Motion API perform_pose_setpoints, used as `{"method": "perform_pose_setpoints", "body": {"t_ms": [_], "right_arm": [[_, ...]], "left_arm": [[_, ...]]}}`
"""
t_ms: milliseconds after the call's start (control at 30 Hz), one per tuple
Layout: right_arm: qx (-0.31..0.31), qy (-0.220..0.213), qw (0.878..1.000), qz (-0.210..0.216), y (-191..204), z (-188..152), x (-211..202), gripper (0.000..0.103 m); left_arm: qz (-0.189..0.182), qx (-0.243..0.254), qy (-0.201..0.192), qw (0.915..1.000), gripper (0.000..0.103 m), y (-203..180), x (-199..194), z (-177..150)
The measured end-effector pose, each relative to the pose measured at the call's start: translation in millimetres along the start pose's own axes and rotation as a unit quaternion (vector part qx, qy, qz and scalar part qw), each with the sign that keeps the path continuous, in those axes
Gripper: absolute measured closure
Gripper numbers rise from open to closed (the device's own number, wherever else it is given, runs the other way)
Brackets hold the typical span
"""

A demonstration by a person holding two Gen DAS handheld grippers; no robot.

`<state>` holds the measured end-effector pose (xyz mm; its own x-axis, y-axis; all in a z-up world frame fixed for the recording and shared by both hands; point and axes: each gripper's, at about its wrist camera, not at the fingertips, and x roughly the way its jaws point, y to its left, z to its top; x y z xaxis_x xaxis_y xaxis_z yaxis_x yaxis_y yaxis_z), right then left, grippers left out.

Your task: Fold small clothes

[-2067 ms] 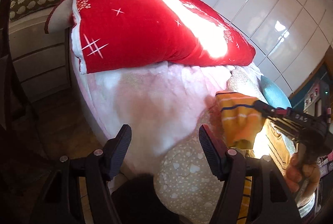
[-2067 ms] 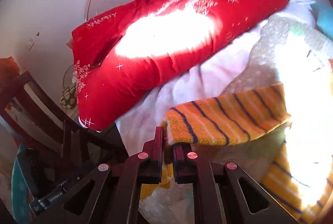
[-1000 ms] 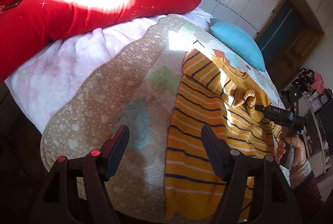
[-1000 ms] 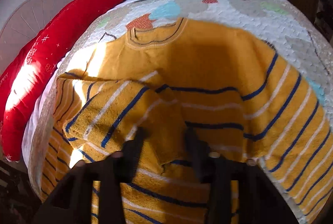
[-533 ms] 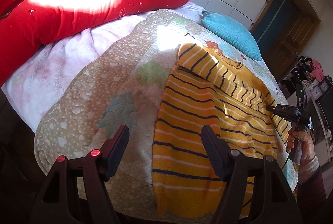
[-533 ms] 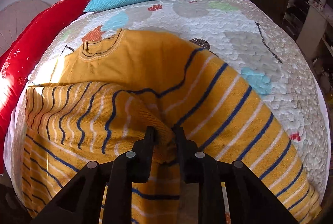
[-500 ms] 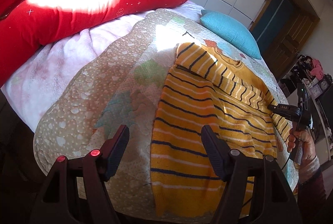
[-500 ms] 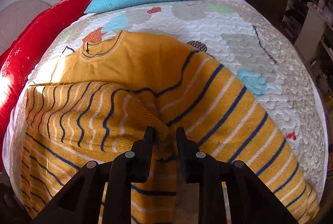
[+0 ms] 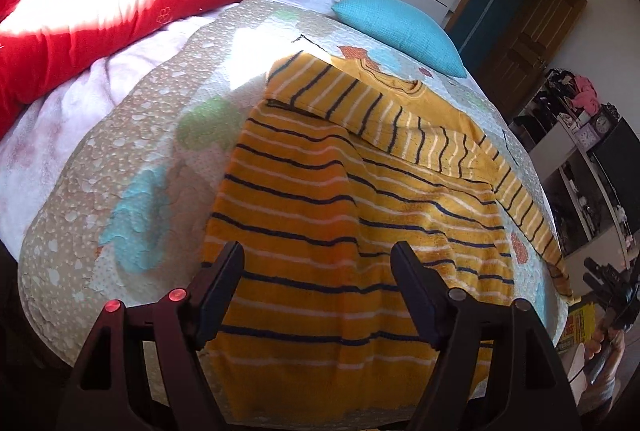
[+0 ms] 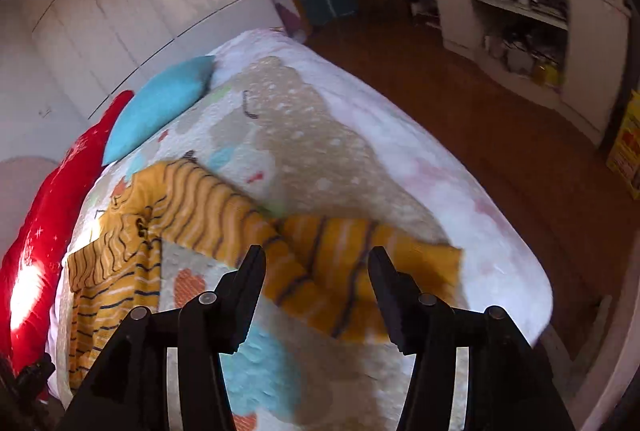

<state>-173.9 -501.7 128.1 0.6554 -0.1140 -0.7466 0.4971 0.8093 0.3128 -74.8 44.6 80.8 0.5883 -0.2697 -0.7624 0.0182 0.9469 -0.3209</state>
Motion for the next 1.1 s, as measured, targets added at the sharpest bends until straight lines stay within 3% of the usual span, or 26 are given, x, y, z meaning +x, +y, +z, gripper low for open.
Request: {"method": "perform_pose_setpoints", "body": {"t_ms": [133, 300, 467, 500, 533, 567, 600, 733, 900, 1000, 1100], "right_arm": [[0.084, 0.008, 0.995, 0.047, -47.2, -31.1, -16.6, 0.045], [0.152, 0.018, 0.980, 0.130, -50.3, -62.3, -6.8, 0.041], [0.192, -0.012, 0.977, 0.090, -50.0, -47.9, 21.5, 0.039], [0.205, -0.019, 0.975, 0.083, -54.5, -43.8, 26.4, 0.042], [0.217, -0.020, 0.972, 0.084, -59.0, -40.1, 31.5, 0.068], [0.224, -0.016, 0.970, 0.090, -62.7, -36.4, 36.6, 0.086], [0.225, -0.009, 0.970, 0.089, -64.8, -31.6, 41.1, 0.097], [0.181, -0.048, 0.981, 0.053, -53.5, 5.1, 22.5, 0.097], [0.073, -0.113, 0.988, 0.081, 34.5, 65.6, -18.3, 0.097], [-0.010, -0.107, 0.986, 0.125, 123.6, 83.7, -13.4, 0.097], [-0.091, -0.076, 0.977, 0.175, 228.1, 79.7, 14.5, 0.097]], "left_arm": [[-0.016, 0.020, 0.020, 0.9995, 0.028, -25.1, 14.0, -2.6], [-0.025, 0.051, 0.028, 0.9980, 0.028, -51.8, 15.2, -7.9], [-0.022, 0.063, 0.028, 0.9974, 0.028, -60.5, 11.1, -10.6], [-0.021, 0.061, 0.027, 0.9975, 0.028, -59.3, 9.5, -11.2], [-0.020, 0.059, 0.026, 0.9978, 0.028, -57.7, 8.1, -12.0], [-0.019, 0.055, 0.024, 0.9980, 0.028, -54.7, 6.5, -12.5], [-0.018, 0.051, 0.023, 0.9983, 0.028, -51.1, 5.0, -12.8], [-0.008, 0.031, 0.014, 0.9994, 0.028, -30.9, -2.2, -10.0], [-0.004, 0.001, -0.010, 0.9999, 0.028, 1.8, -14.3, -5.1], [-0.005, -0.015, -0.021, 0.9997, 0.028, 17.1, -18.3, -5.1], [-0.010, -0.030, -0.022, 0.9993, 0.028, 31.9, -19.5, -8.3]]}}
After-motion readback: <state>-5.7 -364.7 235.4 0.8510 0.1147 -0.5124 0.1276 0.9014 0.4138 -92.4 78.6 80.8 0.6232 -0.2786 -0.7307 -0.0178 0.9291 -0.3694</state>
